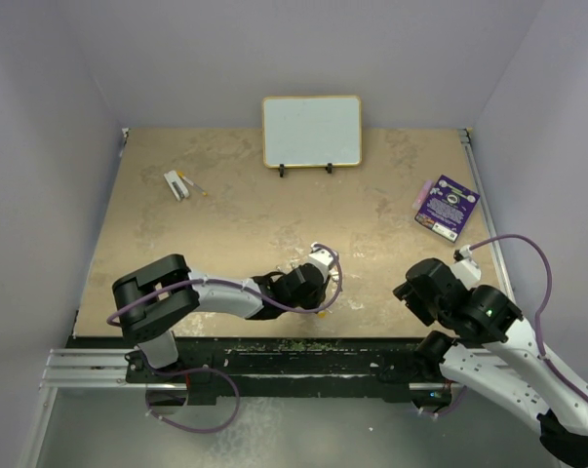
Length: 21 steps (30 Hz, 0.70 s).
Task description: Put the keys on the keyring
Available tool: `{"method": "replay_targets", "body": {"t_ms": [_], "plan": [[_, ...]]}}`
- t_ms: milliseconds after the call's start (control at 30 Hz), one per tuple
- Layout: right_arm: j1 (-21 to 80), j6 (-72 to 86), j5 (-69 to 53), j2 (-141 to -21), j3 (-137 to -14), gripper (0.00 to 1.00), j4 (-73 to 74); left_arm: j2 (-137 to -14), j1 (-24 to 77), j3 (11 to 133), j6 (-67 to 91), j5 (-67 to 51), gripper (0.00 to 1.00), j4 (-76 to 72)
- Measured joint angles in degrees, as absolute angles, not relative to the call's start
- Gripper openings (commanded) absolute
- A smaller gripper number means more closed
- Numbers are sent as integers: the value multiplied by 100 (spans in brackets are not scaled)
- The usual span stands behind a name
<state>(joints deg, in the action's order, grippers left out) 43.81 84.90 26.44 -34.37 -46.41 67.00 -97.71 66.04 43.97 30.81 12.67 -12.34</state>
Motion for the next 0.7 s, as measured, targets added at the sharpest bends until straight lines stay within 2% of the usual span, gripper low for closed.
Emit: {"method": "replay_targets", "body": {"t_ms": [300, 500, 700], "plan": [[4381, 8490, 2646, -3347, -4641, 53, 6724, -9817, 6615, 4429, 3037, 1369, 20, -1238], [4381, 8490, 2646, -3315, -4641, 52, 6735, -9920, 6615, 4534, 3037, 1387, 10, -1240], [4381, 8493, 2646, -3256, -4641, 52, 6742, -9911, 6615, 4515, 3037, 1380, 11, -1256]]}}
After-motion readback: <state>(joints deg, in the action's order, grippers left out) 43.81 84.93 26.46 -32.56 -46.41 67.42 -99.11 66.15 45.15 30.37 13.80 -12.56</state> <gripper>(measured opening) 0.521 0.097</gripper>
